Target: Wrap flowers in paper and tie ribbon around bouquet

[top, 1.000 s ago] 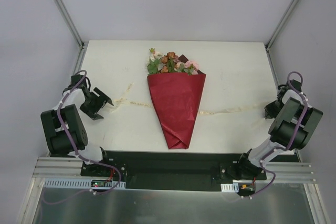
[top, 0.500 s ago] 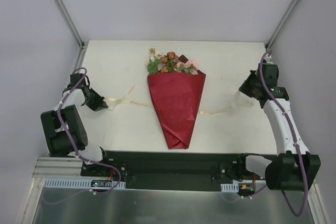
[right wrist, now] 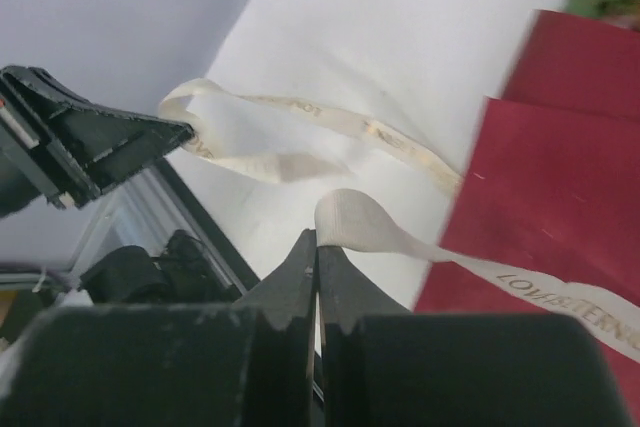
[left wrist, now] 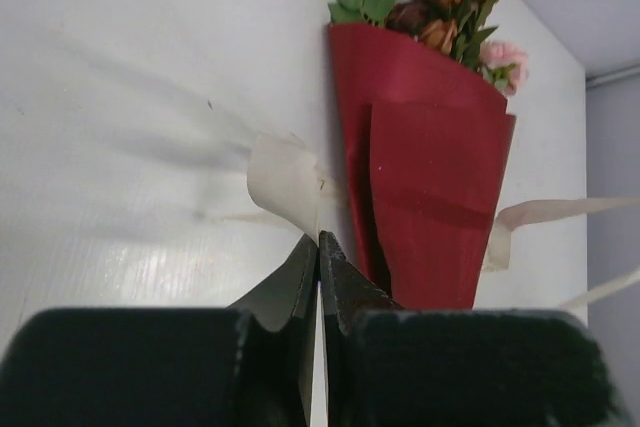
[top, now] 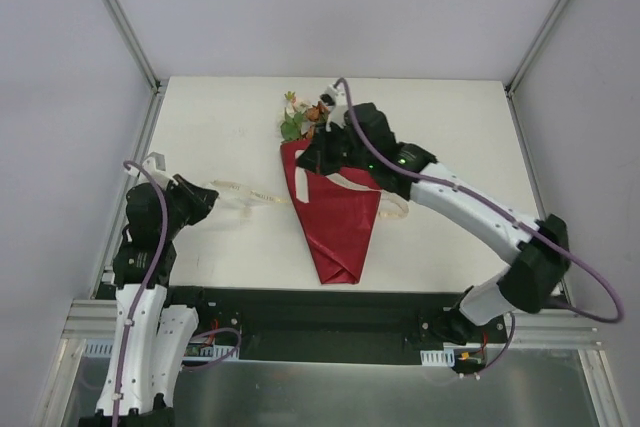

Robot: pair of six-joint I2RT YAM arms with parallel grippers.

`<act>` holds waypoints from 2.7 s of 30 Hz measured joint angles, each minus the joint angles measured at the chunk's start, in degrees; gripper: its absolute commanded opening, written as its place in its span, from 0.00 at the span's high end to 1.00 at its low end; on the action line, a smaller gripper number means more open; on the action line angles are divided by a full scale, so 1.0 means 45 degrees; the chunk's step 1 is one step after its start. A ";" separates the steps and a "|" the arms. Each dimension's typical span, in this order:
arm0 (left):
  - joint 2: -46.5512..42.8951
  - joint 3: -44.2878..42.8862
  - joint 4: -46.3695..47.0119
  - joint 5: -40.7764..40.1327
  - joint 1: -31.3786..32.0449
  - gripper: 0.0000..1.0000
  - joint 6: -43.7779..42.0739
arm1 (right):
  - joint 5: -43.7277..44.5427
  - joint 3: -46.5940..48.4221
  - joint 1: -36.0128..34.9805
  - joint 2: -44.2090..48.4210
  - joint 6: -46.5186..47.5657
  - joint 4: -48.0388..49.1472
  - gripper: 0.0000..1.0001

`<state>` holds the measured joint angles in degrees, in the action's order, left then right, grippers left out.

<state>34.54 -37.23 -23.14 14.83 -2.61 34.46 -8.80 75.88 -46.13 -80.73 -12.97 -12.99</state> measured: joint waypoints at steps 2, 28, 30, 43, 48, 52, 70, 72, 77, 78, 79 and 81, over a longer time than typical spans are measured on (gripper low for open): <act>-0.1190 0.0175 0.0000 -0.0403 0.0000 1.00 0.0325 | -0.0685 0.0884 -0.0442 -0.1579 -0.0432 0.0865 0.99; -0.1846 0.2380 -0.1787 0.4512 0.0199 1.00 0.1821 | -0.0869 0.9889 -0.1292 -1.2638 -0.0850 0.0214 0.91; -0.1753 0.2375 -0.1977 0.5051 0.0602 1.00 0.1953 | -0.0908 1.0720 -0.1307 -1.3163 -0.0763 0.0146 0.86; 0.3682 -0.3065 -0.0656 0.5901 0.5663 1.00 0.2089 | -0.3949 0.7218 -0.0189 -1.0161 -0.0427 -0.2288 0.16; 0.6436 -0.4687 0.0423 0.5901 0.6086 1.00 0.2079 | -0.4745 0.2671 0.2535 -0.4284 0.0413 -0.2667 0.07; 0.8777 -0.5935 0.0899 0.5969 0.6091 1.00 0.2021 | -0.4974 -0.0253 0.4959 -0.0267 0.1520 -0.1967 0.06; 1.5115 -1.1385 0.1705 0.5314 0.7257 1.00 0.2526 | -0.2079 -0.4813 0.5935 -0.0704 0.4104 -0.0058 0.26; 1.5208 -1.1817 0.1763 0.5173 0.7310 1.00 0.2662 | -0.1593 -0.4949 0.5255 -0.0724 0.4619 0.0321 0.25; 1.5654 -1.2371 0.1860 0.4930 0.7310 1.00 0.2924 | -0.0826 -0.4775 0.4512 -0.1044 0.5537 0.1010 0.28; 1.5820 -1.2410 0.1894 0.4881 0.7310 1.00 0.2973 | -0.0699 -0.4721 0.4517 -0.1263 0.5673 0.1141 0.29; 1.5985 -1.2410 0.1919 0.4823 0.7305 1.00 0.3036 | -0.0597 -0.4716 0.4503 -0.1496 0.5780 0.1258 0.30; 1.6300 -1.2410 0.1914 0.4624 0.7305 1.00 0.3152 | -0.0427 -0.4716 0.4483 -0.1948 0.5931 0.1345 0.39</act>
<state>107.90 -93.08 -14.52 35.64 30.26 48.64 -10.72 54.65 -25.96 -89.49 13.72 -6.94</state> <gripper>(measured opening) 0.003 0.710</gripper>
